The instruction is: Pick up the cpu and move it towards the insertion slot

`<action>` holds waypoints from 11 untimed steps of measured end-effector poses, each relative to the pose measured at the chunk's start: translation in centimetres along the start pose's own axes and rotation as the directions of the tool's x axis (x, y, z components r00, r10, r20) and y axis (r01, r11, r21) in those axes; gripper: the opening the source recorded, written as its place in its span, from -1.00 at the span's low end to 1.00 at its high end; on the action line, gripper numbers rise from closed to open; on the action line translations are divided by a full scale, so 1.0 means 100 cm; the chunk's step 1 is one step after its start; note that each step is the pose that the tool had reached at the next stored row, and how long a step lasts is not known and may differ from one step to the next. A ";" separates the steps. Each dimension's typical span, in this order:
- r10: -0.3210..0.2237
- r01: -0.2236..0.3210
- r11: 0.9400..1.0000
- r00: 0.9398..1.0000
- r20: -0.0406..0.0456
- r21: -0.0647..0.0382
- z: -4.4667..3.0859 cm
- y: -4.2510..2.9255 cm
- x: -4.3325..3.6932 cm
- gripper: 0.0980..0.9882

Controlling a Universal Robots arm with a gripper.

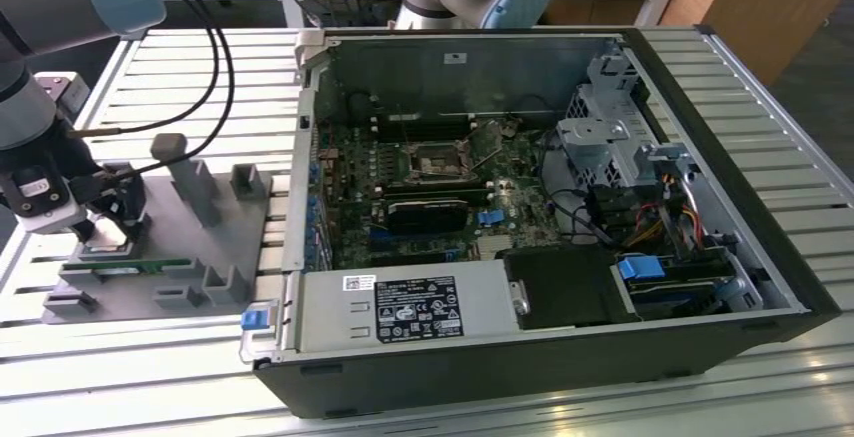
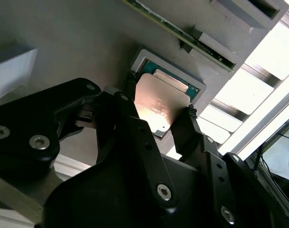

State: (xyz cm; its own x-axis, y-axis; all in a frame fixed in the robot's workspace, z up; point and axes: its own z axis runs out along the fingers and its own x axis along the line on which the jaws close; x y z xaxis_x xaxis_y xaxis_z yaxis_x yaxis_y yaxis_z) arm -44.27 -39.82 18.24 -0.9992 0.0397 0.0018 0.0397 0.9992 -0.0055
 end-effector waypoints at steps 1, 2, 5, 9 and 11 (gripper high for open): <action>0.000 0.000 1.000 1.000 0.000 0.000 0.0000 0.0000 0.0000 0.05; 0.000 0.000 1.000 1.000 0.000 0.000 0.0000 0.0000 0.0000 0.05; 0.000 0.000 1.000 1.000 0.000 0.000 -0.0007 0.0000 -0.0001 0.00; 0.000 0.000 1.000 1.000 0.000 0.000 -0.0069 0.0000 0.0000 0.00; 0.000 0.000 1.000 1.000 0.000 0.000 -0.0104 0.0000 0.0000 0.00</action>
State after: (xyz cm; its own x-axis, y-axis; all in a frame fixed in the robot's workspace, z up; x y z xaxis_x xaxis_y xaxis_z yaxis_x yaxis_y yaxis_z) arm -44.27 -39.81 19.28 -0.9992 0.0392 0.0016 0.0392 0.9992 -0.0057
